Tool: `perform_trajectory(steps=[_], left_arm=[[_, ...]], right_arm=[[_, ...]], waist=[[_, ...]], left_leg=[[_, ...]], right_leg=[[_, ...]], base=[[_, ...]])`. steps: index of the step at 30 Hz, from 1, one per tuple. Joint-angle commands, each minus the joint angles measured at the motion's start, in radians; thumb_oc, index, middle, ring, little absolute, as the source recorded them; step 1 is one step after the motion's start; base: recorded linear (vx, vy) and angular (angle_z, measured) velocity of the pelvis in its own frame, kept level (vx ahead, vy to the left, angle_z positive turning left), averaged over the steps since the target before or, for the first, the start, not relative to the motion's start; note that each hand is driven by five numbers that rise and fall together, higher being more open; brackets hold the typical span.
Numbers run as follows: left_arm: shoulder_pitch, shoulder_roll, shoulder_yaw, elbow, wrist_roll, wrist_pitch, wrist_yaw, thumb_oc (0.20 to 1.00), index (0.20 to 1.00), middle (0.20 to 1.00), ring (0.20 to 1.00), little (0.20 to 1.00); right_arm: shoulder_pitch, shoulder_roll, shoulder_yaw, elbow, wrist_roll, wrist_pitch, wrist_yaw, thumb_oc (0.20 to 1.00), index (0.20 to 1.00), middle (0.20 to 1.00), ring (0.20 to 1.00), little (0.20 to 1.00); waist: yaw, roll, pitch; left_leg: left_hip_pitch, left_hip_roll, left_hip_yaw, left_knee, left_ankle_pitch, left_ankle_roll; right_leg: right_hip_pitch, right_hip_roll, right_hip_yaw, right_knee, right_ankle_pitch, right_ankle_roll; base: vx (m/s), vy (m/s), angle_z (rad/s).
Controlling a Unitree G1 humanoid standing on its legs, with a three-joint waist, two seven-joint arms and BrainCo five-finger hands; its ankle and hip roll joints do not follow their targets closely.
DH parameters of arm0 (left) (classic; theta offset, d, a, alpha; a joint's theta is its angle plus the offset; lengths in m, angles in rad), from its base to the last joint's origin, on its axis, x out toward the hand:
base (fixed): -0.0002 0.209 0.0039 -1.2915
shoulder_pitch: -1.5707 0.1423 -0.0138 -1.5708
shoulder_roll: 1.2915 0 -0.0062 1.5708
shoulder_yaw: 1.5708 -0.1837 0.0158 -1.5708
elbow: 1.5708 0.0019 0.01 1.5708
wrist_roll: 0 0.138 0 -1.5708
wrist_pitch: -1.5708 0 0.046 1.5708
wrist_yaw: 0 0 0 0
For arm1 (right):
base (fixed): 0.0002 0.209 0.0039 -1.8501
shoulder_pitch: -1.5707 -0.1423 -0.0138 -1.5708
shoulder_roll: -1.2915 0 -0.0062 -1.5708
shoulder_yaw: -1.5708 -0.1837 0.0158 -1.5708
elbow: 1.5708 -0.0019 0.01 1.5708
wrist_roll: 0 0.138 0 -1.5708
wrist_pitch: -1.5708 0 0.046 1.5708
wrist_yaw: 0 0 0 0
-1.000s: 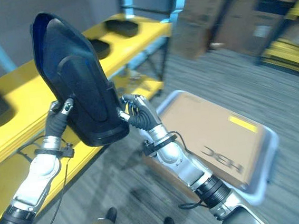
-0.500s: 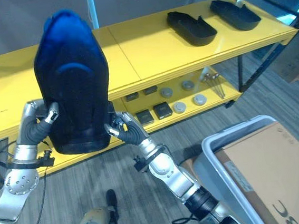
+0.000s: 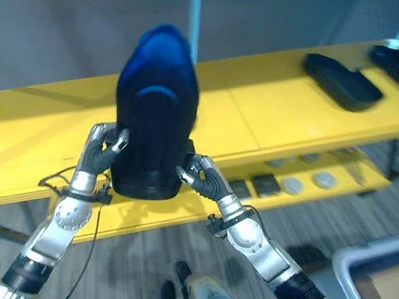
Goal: Move parts from the plastic box to the shelf.
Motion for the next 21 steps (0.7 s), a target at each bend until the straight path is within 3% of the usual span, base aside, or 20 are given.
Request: perform_trajectory(steps=[1, 3, 4, 5, 7, 8, 9, 11, 12, 13, 16, 18, 19, 21], left_arm=[[-0.042, 0.027, 0.093, -0.133, -0.143, -0.111, 0.012, 0.200, 0.200, 0.200, 0.200, 0.200], [-0.008, 0.014, 0.107, -0.138, -0.170, -0.109, 0.003, 0.200, 0.200, 0.200, 0.200, 0.200], [0.022, 0.036, 0.130, -0.139, -0.146, -0.097, -0.003, 0.200, 0.200, 0.200, 0.200, 0.200], [0.023, 0.037, 0.131, -0.140, -0.146, -0.097, -0.003, 0.200, 0.200, 0.200, 0.200, 0.200], [0.029, 0.044, 0.145, -0.116, -0.160, -0.091, 0.018, 0.200, 0.200, 0.200, 0.200, 0.200], [0.022, 0.041, 0.153, -0.081, -0.161, -0.085, 0.045, 0.200, 0.200, 0.200, 0.200, 0.200], [0.022, 0.041, 0.153, -0.081, -0.161, -0.085, 0.045, 0.200, 0.200, 0.200, 0.200, 0.200], [-0.008, 0.039, 0.157, -0.063, -0.139, -0.082, 0.072, 0.200, 0.200, 0.200, 0.200, 0.200], [-0.007, 0.039, 0.157, -0.063, -0.139, -0.082, 0.072, 0.200, 0.200, 0.200, 0.200, 0.200], [-0.028, 0.035, 0.150, -0.051, -0.129, -0.079, 0.075, 0.200, 0.200, 0.200, 0.200, 0.200], [-0.075, 0.064, 0.137, -0.040, -0.101, -0.073, 0.073, 0.200, 0.200, 0.200, 0.200, 0.200], [-0.072, 0.074, 0.149, -0.039, -0.100, -0.069, 0.077, 0.200, 0.200, 0.200, 0.200, 0.200], [-0.052, 0.089, 0.182, -0.030, -0.116, -0.065, 0.089, 0.200, 0.200, 0.200, 0.200, 0.200], [-0.052, 0.090, 0.183, -0.030, -0.116, -0.065, 0.088, 0.200, 0.200, 0.200, 0.200, 0.200]], right_arm=[[-0.077, -0.008, -0.052, -0.086, 0.081, -0.058, -0.017, 0.200, 0.200, 0.200, 0.200, 0.200], [-0.083, -0.030, -0.036, -0.088, 0.087, -0.058, 0.003, 0.200, 0.200, 0.200, 0.200, 0.200], [-0.088, -0.051, -0.046, -0.087, 0.088, -0.057, 0.008, 0.200, 0.200, 0.200, 0.200, 0.200], [-0.088, -0.050, -0.045, -0.087, 0.088, -0.057, 0.008, 0.200, 0.200, 0.200, 0.200, 0.200], [-0.098, -0.051, -0.046, -0.082, 0.083, -0.052, -0.012, 0.200, 0.200, 0.200, 0.200, 0.200], [-0.111, -0.046, -0.048, -0.074, 0.073, -0.052, -0.041, 0.200, 0.200, 0.200, 0.200, 0.200], [-0.111, -0.046, -0.048, -0.074, 0.073, -0.052, -0.041, 0.200, 0.200, 0.200, 0.200, 0.200], [-0.126, -0.042, -0.043, -0.074, 0.052, -0.058, -0.063, 0.200, 0.200, 0.200, 0.200, 0.200], [-0.126, -0.043, -0.043, -0.074, 0.052, -0.058, -0.063, 0.570, 0.570, 0.570, 0.570, 0.570], [-0.127, -0.038, -0.042, -0.070, 0.041, -0.057, -0.059, 1.000, 1.000, 1.000, 1.000, 1.000], [-0.148, -0.029, -0.049, -0.110, -0.021, -0.026, -0.069, 1.000, 1.000, 1.000, 1.000, 1.000], [-0.156, -0.023, -0.051, -0.125, -0.036, -0.022, -0.072, 1.000, 1.000, 1.000, 1.000, 1.000], [-0.179, -0.007, -0.056, -0.143, -0.048, -0.018, -0.074, 1.000, 1.000, 1.000, 1.000, 1.000], [-0.179, -0.006, -0.055, -0.143, -0.048, -0.017, -0.073, 1.000, 1.000, 1.000, 1.000, 1.000]], waist=[[0.020, -0.008, 0.011], [0.035, -0.005, 0.035], [0.046, -0.005, 0.037], [0.045, -0.004, 0.038], [0.046, -0.009, 0.032], [0.050, -0.008, 0.018], [0.050, -0.008, 0.018], [0.048, 0.006, -0.006], [0.049, 0.007, -0.006], [0.043, 0.015, -0.014], [0.030, -0.003, -0.028], [0.029, -0.014, -0.028], [0.032, -0.035, -0.022], [0.039, -0.037, -0.024]], left_leg=[[-0.158, 0.050, -0.012, 0.245, -0.118, -0.125], [-0.234, 0.053, 0.002, 0.385, -0.119, -0.185], [-0.265, 0.105, 0.021, 0.437, -0.124, -0.206], [-0.266, 0.107, 0.020, 0.442, -0.128, -0.206], [-0.254, 0.186, 0.036, 0.378, -0.134, -0.209], [-0.232, 0.267, 0.029, 0.276, -0.088, -0.222], [-0.232, 0.267, 0.029, 0.276, -0.088, -0.222], [-0.219, 0.329, -0.019, 0.139, -0.032, -0.238], [-0.212, 0.331, -0.017, 0.130, -0.028, -0.239], [-0.205, 0.336, 0.001, 0.113, -0.019, -0.245], [-0.171, 0.267, 0.058, 0.089, -0.050, -0.212], [-0.167, 0.249, 0.078, 0.094, -0.065, -0.197], [-0.161, 0.228, 0.118, 0.102, -0.085, -0.171], [-0.162, 0.228, 0.126, 0.103, -0.086, -0.171]], right_leg=[[0.206, -0.110, -0.025, -0.158, -0.053, 0.099], [0.256, -0.134, -0.052, -0.219, -0.048, 0.090], [0.307, -0.158, -0.084, -0.274, -0.040, 0.089], [0.312, -0.157, -0.085, -0.278, -0.038, 0.088], [0.326, -0.189, -0.107, -0.295, -0.043, 0.097], [0.325, -0.204, -0.118, -0.305, -0.054, 0.108], [0.325, -0.204, -0.118, -0.305, -0.054, 0.108], [0.314, -0.219, -0.106, -0.312, -0.072, 0.130], [0.316, -0.219, -0.104, -0.312, -0.072, 0.129], [0.320, -0.234, -0.111, -0.318, -0.076, 0.139], [0.286, -0.340, -0.098, -0.301, -0.034, 0.189], [0.262, -0.360, -0.078, -0.284, -0.014, 0.196], [0.214, -0.377, -0.049, -0.254, 0.044, 0.214], [0.207, -0.377, -0.041, -0.253, 0.045, 0.215]], base=[[-0.02, -0.038, 0.59], [0.00, -0.011, 0.66], [0.04, 0.032, 0.75], [0.08, 0.076, 0.68], [0.11, 0.167, 0.34], [0.11, 0.191, 0.06], [0.11, 0.244, 0.01], [0.11, 0.299, -0.06], [0.13, 0.341, -0.11], [0.13, 0.294, -0.16], [0.25, 0.540, -0.39], [0.11, 0.290, -0.33], [0.10, 0.306, -0.56], [0.05, 0.157, -0.81]])
